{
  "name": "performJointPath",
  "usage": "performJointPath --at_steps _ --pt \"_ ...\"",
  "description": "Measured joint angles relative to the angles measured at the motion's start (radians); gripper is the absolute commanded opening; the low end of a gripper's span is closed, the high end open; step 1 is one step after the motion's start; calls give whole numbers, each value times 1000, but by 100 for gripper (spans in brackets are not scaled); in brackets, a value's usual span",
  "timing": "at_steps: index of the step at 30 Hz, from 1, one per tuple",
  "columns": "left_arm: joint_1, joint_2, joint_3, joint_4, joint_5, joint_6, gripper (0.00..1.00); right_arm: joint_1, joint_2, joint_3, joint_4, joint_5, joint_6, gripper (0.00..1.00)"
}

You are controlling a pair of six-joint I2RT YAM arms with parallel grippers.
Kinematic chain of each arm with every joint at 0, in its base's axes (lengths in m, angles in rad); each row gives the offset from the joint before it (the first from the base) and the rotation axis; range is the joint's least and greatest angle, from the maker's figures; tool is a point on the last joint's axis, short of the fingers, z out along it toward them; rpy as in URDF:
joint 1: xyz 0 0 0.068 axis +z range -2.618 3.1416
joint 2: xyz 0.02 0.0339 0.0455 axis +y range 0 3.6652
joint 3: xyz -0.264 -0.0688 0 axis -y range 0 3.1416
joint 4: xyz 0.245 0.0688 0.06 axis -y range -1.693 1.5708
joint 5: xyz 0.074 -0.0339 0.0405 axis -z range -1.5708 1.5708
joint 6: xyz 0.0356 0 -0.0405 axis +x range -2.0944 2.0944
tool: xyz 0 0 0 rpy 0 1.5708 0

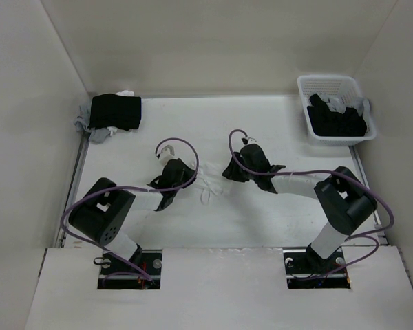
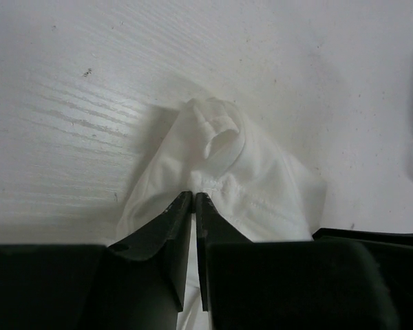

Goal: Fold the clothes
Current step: Fold the tank top

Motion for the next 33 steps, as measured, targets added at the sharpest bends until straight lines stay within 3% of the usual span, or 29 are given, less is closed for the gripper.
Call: performJointPath --at_steps 12,23,28,33 --pt "14 -198 -109 8 45 -50 7 -49 13 -34 24 6 15 33" --pt "83 -154 -193 7 104 -110 11 -57 30 -47 23 13 23 32" --pt "100 -121 -194 53 129 -138 17 -57 21 -64 24 15 26 38" --pt "87 -200 -231 34 119 -134 15 -56 -58 -118 21 23 27 39"
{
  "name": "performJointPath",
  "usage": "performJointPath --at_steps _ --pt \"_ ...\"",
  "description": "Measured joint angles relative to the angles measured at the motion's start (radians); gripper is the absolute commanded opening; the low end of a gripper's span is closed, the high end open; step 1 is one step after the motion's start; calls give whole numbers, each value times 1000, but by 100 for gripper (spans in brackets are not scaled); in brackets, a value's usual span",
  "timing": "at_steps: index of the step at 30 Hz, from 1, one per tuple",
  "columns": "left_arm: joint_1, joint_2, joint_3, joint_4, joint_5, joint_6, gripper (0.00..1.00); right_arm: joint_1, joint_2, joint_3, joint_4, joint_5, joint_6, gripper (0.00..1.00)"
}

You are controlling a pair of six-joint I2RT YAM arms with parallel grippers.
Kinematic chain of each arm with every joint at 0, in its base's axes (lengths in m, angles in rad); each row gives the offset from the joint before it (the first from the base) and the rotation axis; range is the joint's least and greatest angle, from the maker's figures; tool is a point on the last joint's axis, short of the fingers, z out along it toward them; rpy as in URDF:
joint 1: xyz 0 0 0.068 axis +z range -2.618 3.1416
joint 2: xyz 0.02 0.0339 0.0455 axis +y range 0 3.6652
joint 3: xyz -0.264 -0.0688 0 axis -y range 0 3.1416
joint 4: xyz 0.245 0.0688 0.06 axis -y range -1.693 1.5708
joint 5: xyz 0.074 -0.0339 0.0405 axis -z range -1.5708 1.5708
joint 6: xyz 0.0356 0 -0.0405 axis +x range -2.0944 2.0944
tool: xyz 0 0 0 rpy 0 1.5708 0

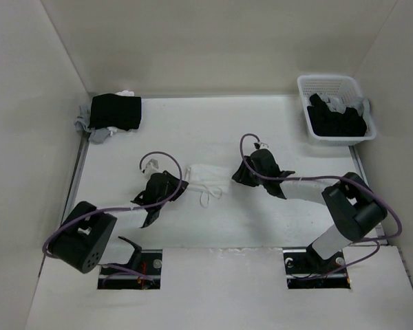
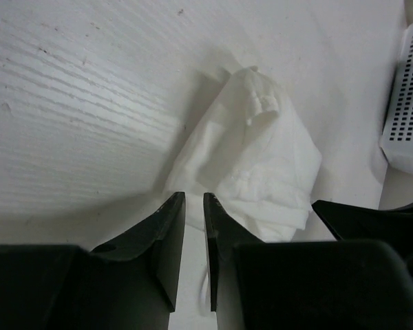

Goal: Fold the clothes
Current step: Fold the tank top

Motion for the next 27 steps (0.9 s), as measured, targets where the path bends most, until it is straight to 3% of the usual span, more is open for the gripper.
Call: performJointPath --at_steps 3,7,12,15,17,21,23,27 --pt "-51 -98 -7 -59 -38 10 13 2 -44 -23 2 3 0 33" --pt "-200 -158 30 -144 -108 23 13 6 -46 -25 5 3 1 38" --pt "-406 -44 175 -192 -185 31 16 0 12 9 32 -13 16 51" --pt "-470 68 265 -166 -196 34 16 -20 68 58 54 -35 24 52" --pt "-486 108 282 -144 -198 35 16 -34 110 95 71 -55 32 45" --pt "-462 122 256 -131 -208 27 17 -61 174 120 112 -89 63 19" --pt "-424 121 220 -124 -216 19 18 -69 181 97 138 -98 90 12" --pt "-333 129 168 -124 -227 14 18 -73 150 -5 226 -103 158 12"
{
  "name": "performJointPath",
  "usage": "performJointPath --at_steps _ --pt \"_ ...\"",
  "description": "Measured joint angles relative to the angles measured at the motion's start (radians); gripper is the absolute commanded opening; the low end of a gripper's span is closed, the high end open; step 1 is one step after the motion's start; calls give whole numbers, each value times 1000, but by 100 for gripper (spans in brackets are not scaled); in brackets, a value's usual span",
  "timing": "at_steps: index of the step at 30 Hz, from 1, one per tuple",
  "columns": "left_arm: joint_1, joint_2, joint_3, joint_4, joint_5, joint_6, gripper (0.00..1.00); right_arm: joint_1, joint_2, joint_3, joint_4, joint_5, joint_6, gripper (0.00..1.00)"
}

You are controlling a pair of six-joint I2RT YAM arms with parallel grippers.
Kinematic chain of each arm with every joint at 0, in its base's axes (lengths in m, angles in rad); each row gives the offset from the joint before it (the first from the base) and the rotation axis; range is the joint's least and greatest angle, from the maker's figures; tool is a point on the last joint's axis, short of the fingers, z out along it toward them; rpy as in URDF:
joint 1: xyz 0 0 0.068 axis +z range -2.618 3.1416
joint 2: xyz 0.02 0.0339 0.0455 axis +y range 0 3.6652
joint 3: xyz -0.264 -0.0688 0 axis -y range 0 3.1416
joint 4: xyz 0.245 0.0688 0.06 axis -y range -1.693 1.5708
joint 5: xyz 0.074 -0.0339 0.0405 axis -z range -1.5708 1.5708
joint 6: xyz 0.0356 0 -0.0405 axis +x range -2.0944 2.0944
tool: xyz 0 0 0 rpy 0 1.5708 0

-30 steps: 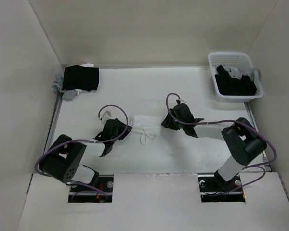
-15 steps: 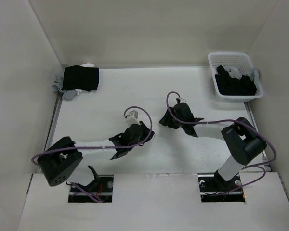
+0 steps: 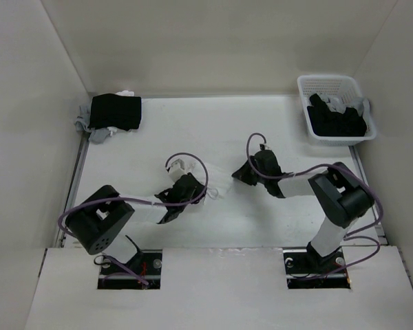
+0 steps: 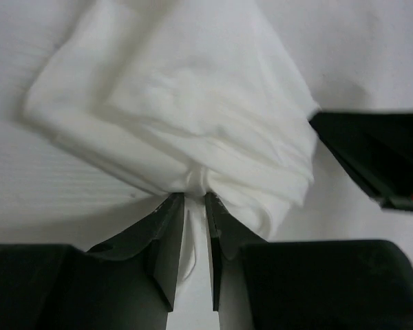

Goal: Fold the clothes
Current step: Fold the tank top

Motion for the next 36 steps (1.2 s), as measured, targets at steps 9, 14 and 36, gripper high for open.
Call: performJointPath --at_steps 9,14,36 --pt "63 -96 -47 -2 4 3 17 113 -212 -288 112 46 178 34" --pt "-103 -165 -31 -31 -26 3 18 134 -241 -301 107 67 179 34" --pt "-107 33 32 5 -29 -2 18 134 -212 -266 92 84 144 35"
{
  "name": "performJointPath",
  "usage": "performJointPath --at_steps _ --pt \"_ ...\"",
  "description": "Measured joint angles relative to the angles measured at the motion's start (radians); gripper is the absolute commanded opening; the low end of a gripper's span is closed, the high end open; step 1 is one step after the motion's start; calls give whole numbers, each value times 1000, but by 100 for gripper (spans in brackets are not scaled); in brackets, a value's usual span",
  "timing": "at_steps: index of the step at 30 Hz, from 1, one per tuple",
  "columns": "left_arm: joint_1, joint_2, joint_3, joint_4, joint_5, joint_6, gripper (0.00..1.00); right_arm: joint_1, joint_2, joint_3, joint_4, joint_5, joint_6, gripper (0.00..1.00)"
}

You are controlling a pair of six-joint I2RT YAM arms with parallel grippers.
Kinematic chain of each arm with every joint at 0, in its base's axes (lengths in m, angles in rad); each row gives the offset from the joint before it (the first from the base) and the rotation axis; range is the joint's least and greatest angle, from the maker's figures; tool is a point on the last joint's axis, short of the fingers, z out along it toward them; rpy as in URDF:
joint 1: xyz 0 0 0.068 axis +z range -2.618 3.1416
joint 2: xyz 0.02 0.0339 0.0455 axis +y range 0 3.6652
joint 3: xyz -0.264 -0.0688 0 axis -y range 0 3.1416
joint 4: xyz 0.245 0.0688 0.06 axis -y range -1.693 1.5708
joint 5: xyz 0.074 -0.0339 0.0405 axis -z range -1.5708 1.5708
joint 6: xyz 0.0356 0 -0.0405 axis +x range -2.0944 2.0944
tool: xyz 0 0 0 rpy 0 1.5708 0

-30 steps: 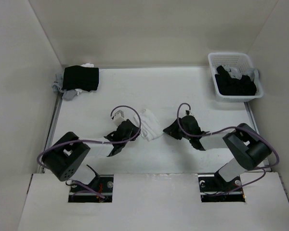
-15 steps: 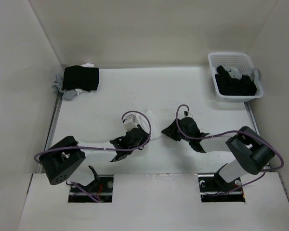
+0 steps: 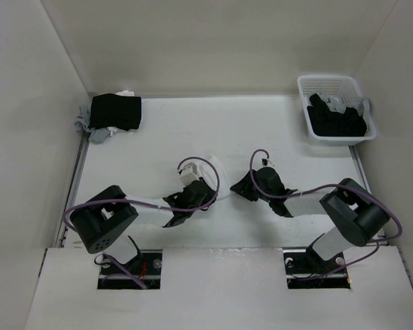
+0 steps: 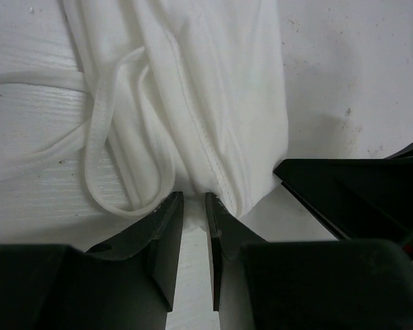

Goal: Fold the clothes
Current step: Fold the tank top

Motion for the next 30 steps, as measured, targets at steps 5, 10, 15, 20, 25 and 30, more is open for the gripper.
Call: performJointPath --at_steps 5,10,15,20,25,30 --pt "-17 -3 -2 12 3 -8 18 0 0 0 1 0 0 35" --pt "-32 -6 -2 14 5 -14 18 0 0 0 2 0 0 35" --pt "-39 -6 -2 27 11 -21 18 0 0 0 2 0 0 37" --pt "-46 -6 -3 34 11 -28 18 -3 16 0 29 -1 0 37" --pt "-48 -6 -5 35 11 -32 18 -6 36 -1 55 -13 0 24" --pt "-47 -6 -17 58 10 -39 7 -7 38 -3 56 -16 1 18"
